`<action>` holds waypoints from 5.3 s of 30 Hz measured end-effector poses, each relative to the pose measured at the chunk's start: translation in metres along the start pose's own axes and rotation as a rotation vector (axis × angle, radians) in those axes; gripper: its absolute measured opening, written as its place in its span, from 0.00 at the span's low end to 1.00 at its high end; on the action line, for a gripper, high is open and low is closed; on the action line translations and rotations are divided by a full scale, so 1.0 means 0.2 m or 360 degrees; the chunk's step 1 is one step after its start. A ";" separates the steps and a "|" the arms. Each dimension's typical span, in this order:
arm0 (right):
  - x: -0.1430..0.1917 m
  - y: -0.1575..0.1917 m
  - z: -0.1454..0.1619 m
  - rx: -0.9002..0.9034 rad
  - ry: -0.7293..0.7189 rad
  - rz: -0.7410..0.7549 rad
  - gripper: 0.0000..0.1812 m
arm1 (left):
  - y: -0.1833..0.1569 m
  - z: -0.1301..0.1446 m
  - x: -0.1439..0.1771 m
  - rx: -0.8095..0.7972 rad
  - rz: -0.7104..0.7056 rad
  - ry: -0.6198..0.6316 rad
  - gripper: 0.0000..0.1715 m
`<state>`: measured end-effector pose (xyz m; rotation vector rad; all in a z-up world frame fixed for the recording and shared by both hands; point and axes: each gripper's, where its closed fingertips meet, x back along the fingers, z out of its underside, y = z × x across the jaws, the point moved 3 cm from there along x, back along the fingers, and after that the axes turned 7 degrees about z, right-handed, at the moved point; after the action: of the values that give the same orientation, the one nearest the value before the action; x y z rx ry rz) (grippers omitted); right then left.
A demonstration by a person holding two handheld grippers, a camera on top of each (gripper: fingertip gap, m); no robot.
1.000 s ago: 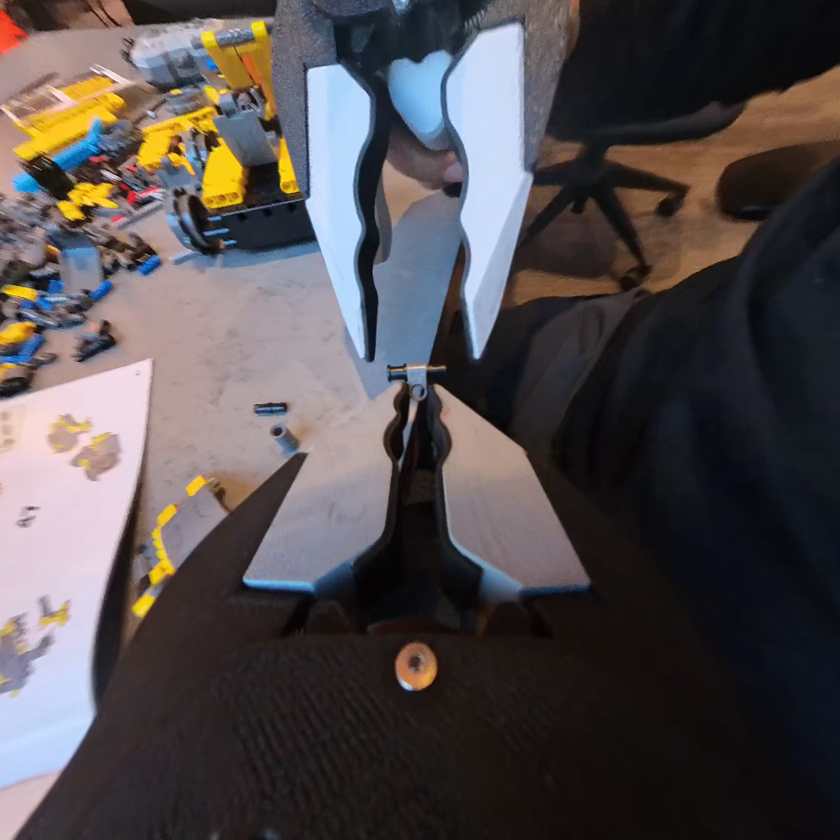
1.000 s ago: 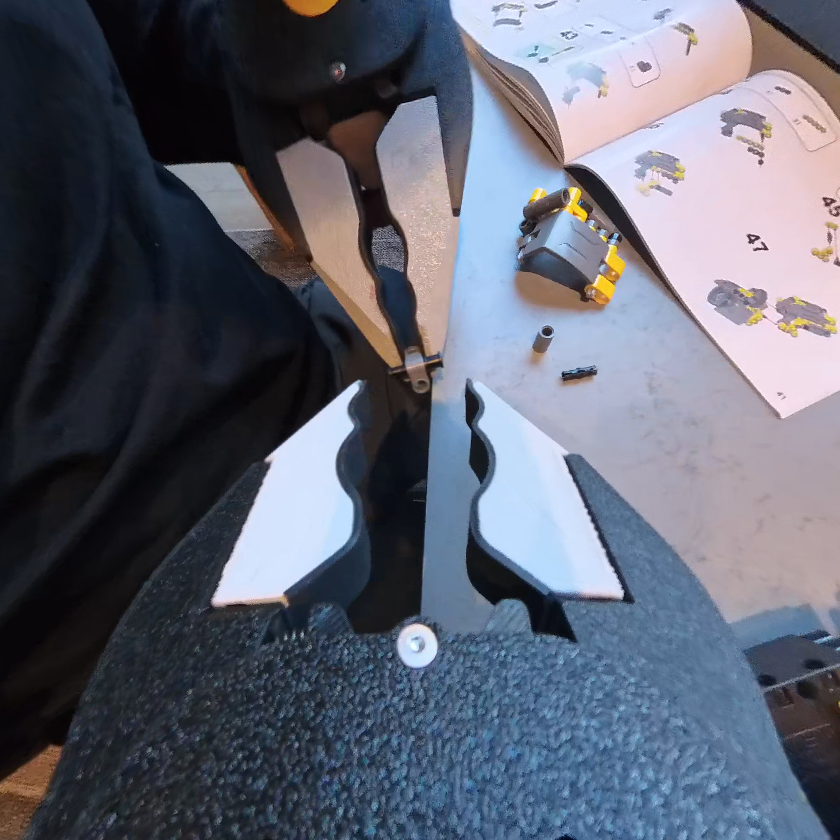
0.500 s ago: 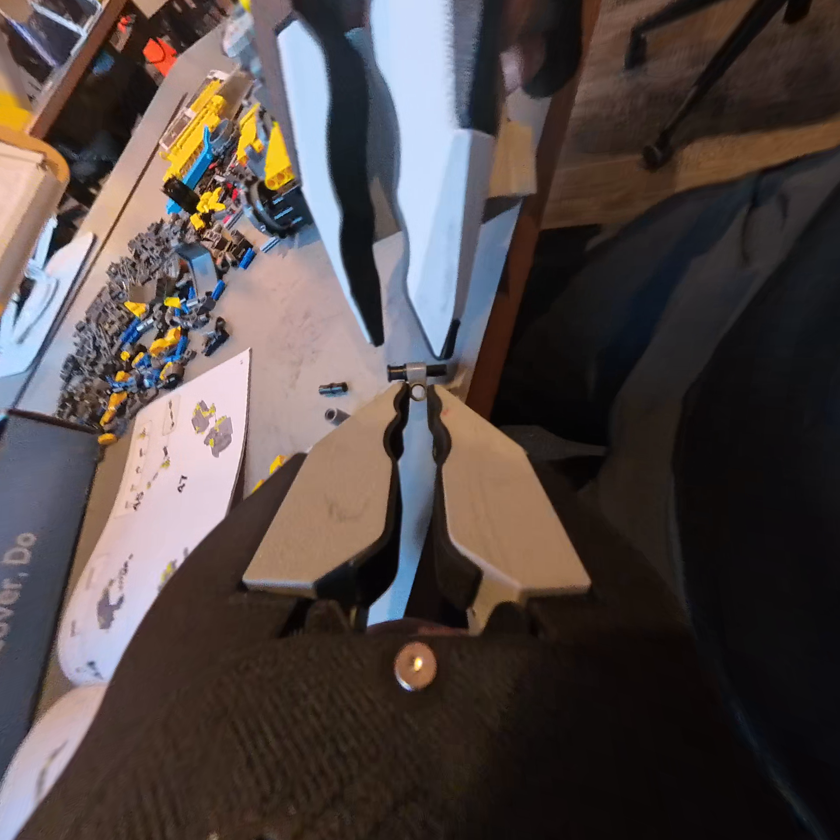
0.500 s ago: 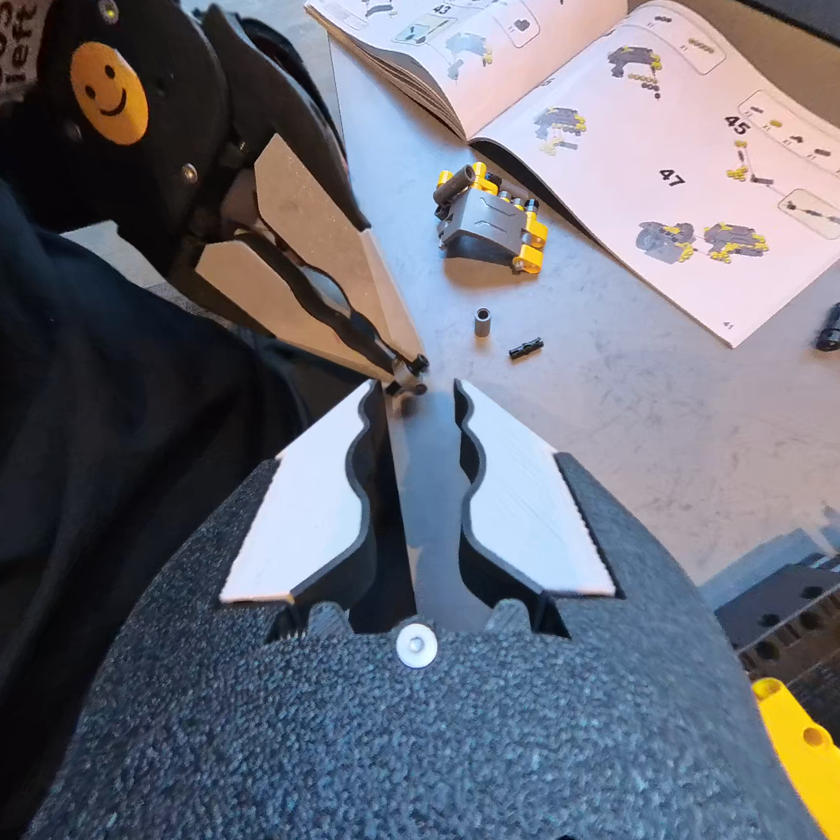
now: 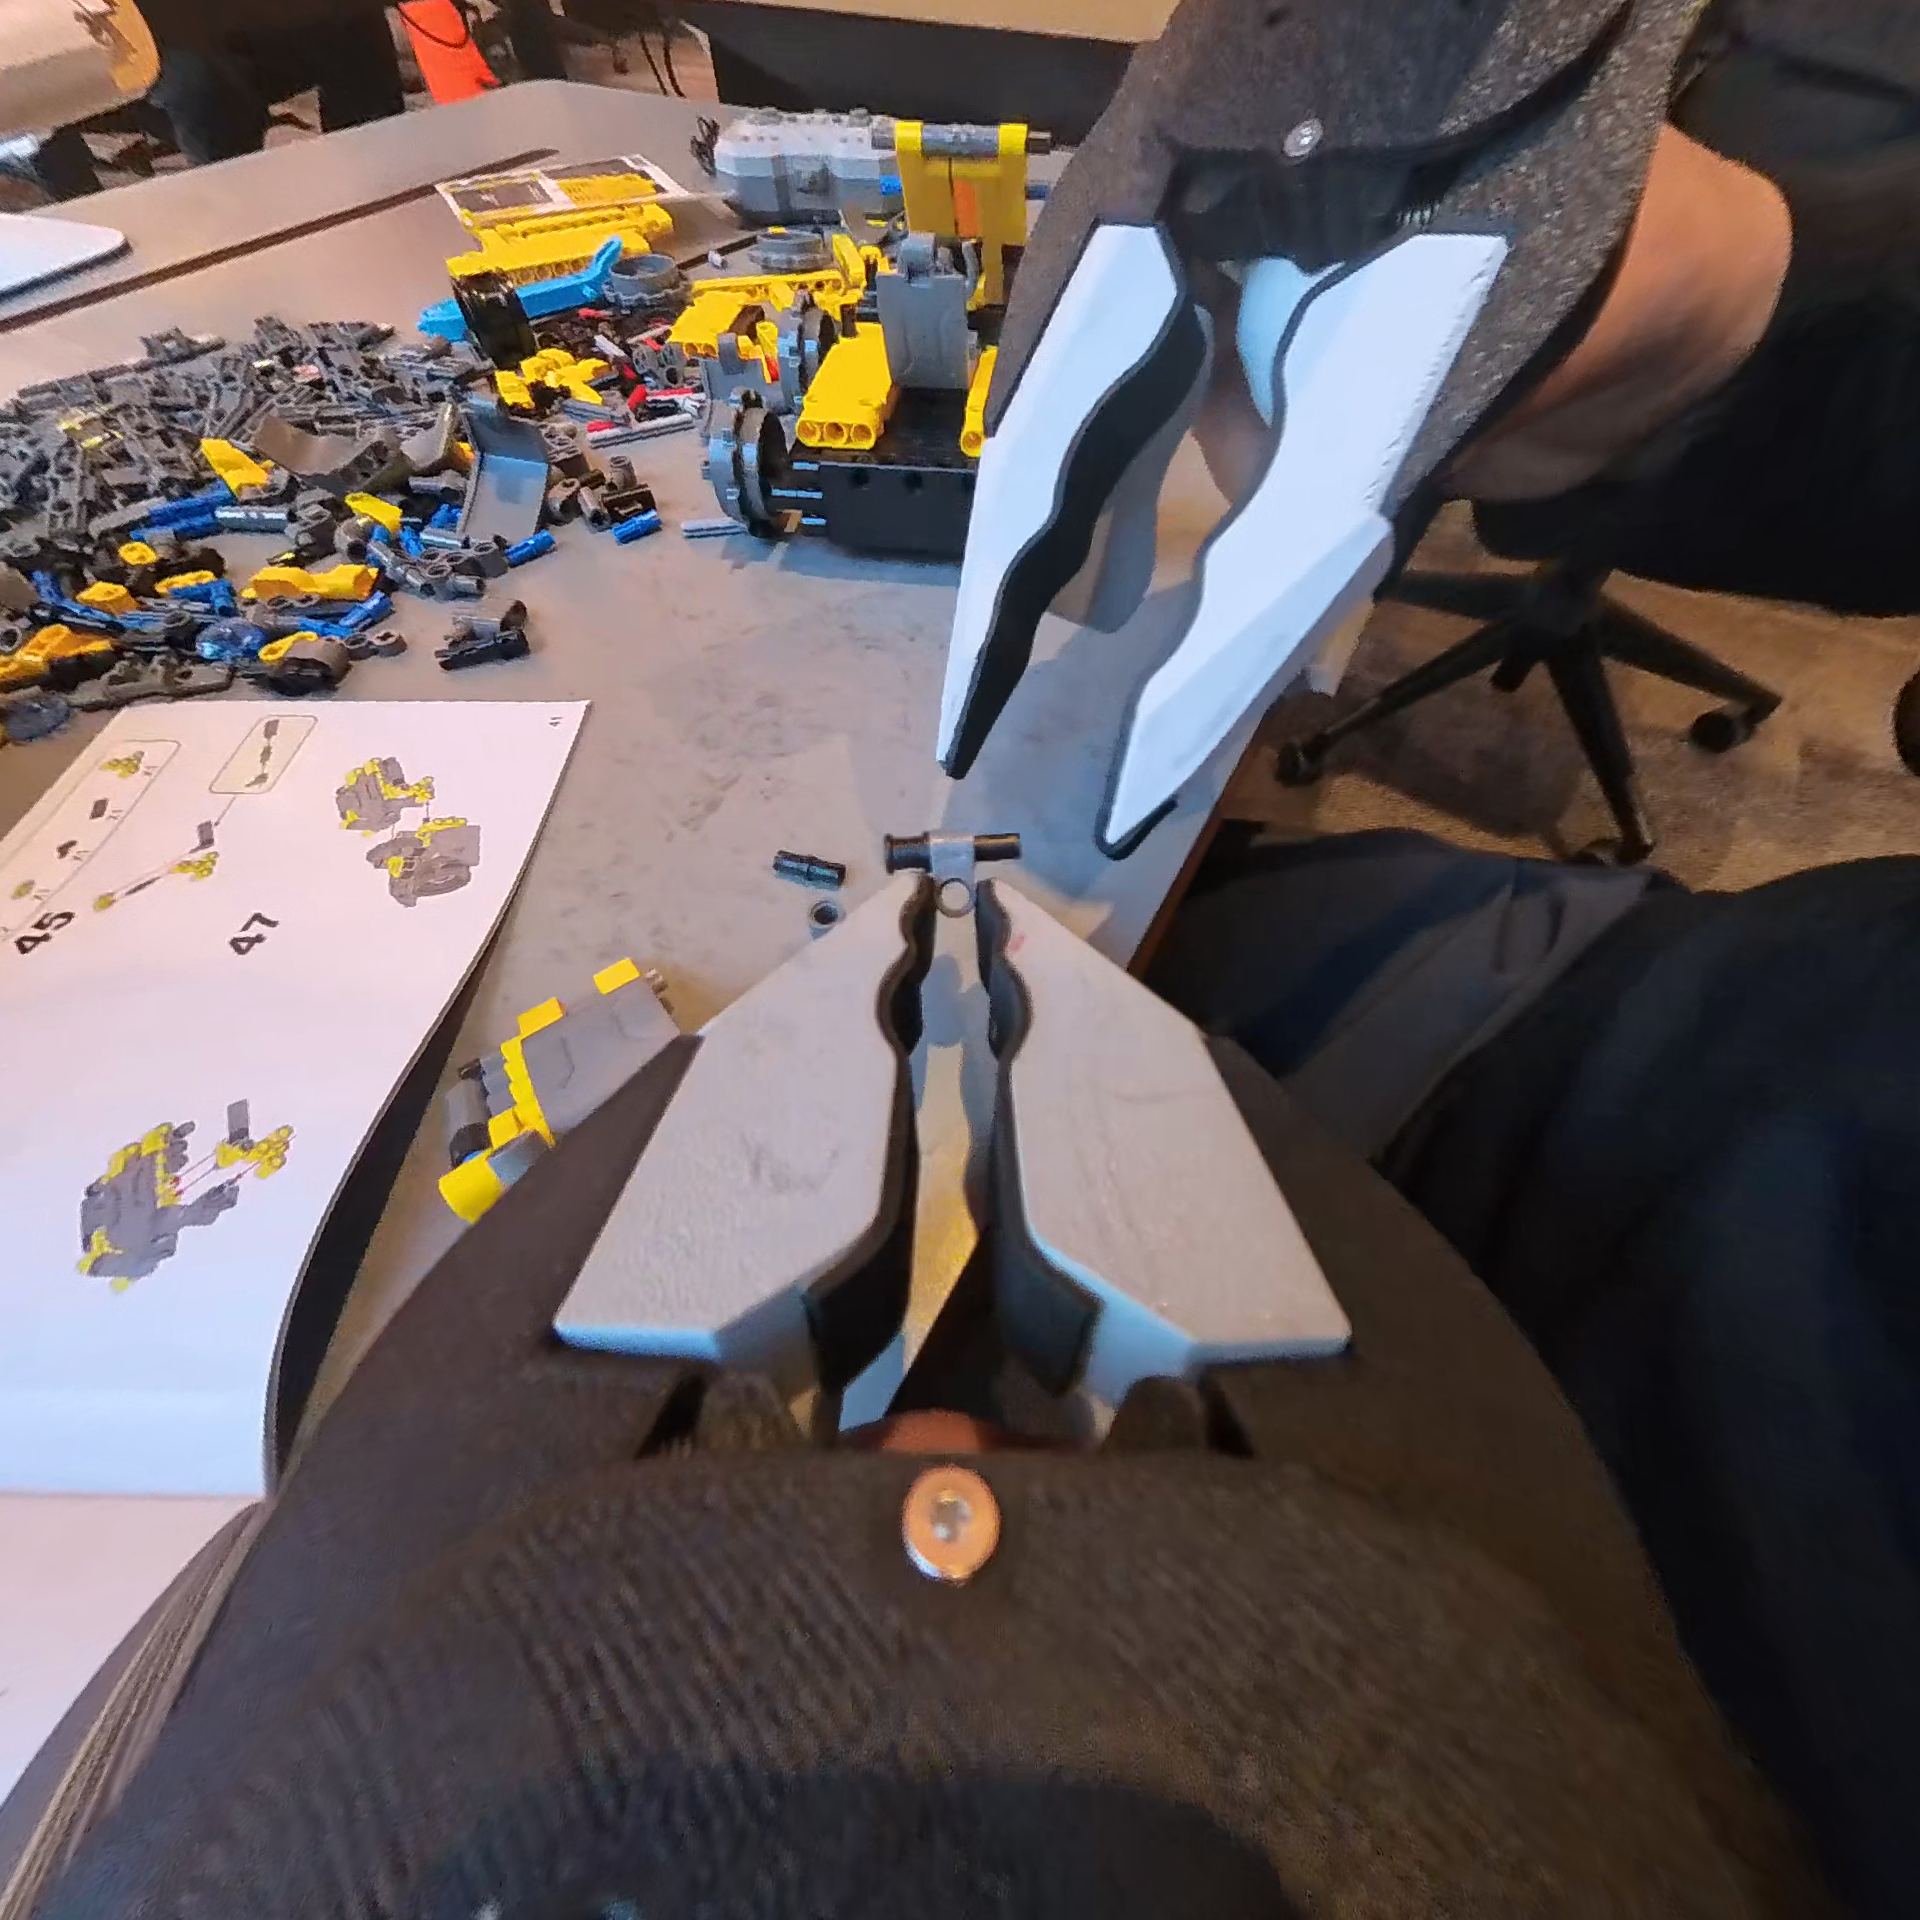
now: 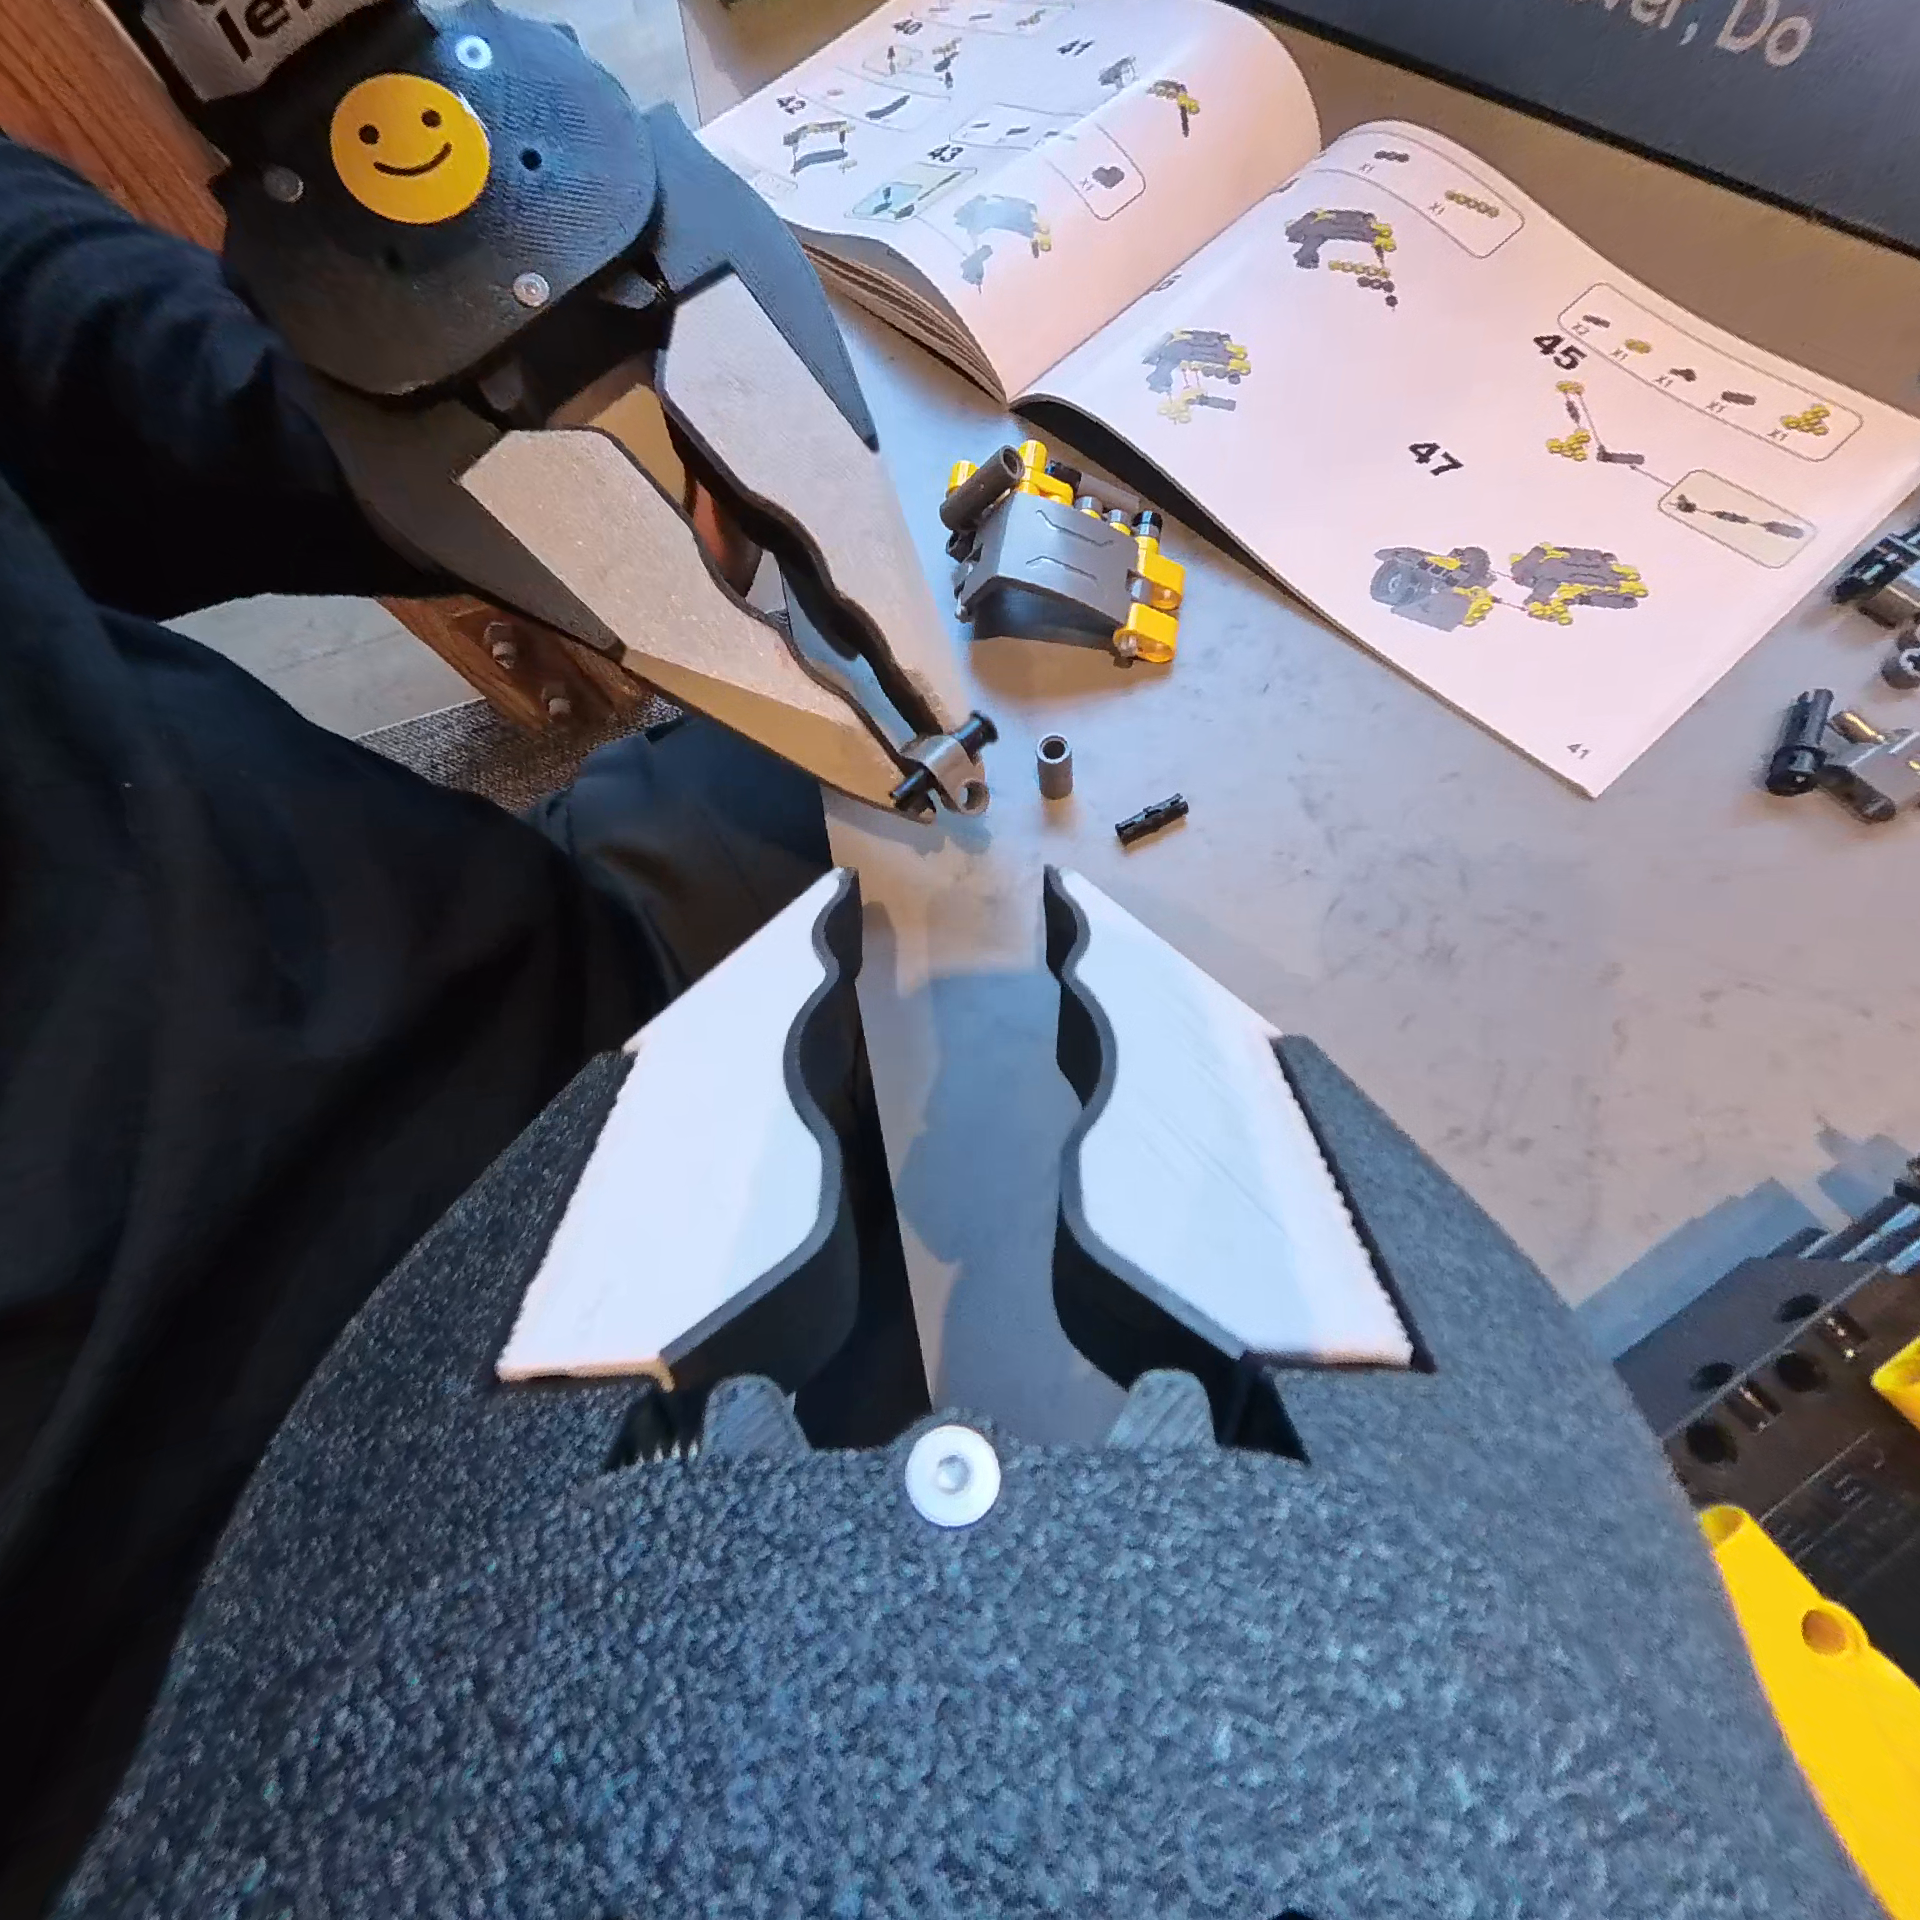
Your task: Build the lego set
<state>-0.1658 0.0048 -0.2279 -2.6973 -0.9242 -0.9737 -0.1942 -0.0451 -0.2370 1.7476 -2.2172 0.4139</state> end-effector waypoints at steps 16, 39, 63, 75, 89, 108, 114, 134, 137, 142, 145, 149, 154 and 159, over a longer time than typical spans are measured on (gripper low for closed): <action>-0.03 0.02 -0.02 -0.0086 0.0005 -0.0054 0.16 | -0.04 0.04 -0.06 -0.0494 -0.0177 0.0194 0.03; -0.05 0.02 0.00 -0.0107 0.0044 -0.0118 0.05 | -0.07 0.05 -0.08 -0.1049 -0.0367 0.0326 0.04; -0.06 0.03 0.00 -0.0209 0.0011 -0.0221 0.09 | -0.08 0.07 -0.09 -0.1141 -0.0400 0.0367 0.04; -0.07 0.01 0.01 0.0068 0.0083 0.0043 0.13 | -0.01 0.05 -0.08 -0.0503 -0.0348 0.0326 0.03; -0.09 -0.02 0.01 0.0080 0.0102 0.0182 0.11 | 0.00 0.05 -0.06 -0.0236 -0.0245 0.0288 0.04; -0.08 -0.03 0.00 0.0063 0.0094 0.0232 0.02 | 0.02 0.04 -0.06 -0.0207 -0.0265 0.0236 0.04; -0.09 -0.03 0.00 0.0053 0.0109 0.0243 0.02 | 0.02 0.04 -0.06 -0.0188 -0.0257 0.0221 0.05; -0.05 -0.19 0.08 -0.0068 0.0304 0.0345 0.02 | 0.02 0.04 -0.06 -0.0169 -0.0228 0.0215 0.10; -0.05 -0.21 0.07 -0.0064 0.0299 0.0368 0.02 | 0.02 0.04 -0.06 -0.0169 -0.0224 0.0213 0.10; -0.05 -0.21 0.07 -0.0088 0.0283 0.0366 0.07 | 0.02 0.04 -0.06 -0.0171 -0.0218 0.0209 0.10; -0.06 -0.21 0.09 -0.0079 0.0312 0.0373 0.09 | 0.02 0.04 -0.06 -0.0172 -0.0217 0.0209 0.11; -0.04 -0.21 0.09 -0.0071 0.0312 0.0389 0.10 | 0.02 0.04 -0.06 -0.0169 -0.0214 0.0205 0.11; -0.02 -0.21 0.09 -0.0065 0.0300 0.0398 0.10 | 0.01 0.04 -0.06 -0.0170 -0.0215 0.0207 0.11; -0.04 -0.21 0.09 -0.0041 0.0309 0.0407 0.10 | 0.01 0.05 -0.05 -0.0157 -0.0222 0.0212 0.12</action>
<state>-0.1853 0.0396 -0.2494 -2.5978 -0.5195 -1.1681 -0.1948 -0.0390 -0.2496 1.7561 -1.9760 0.3713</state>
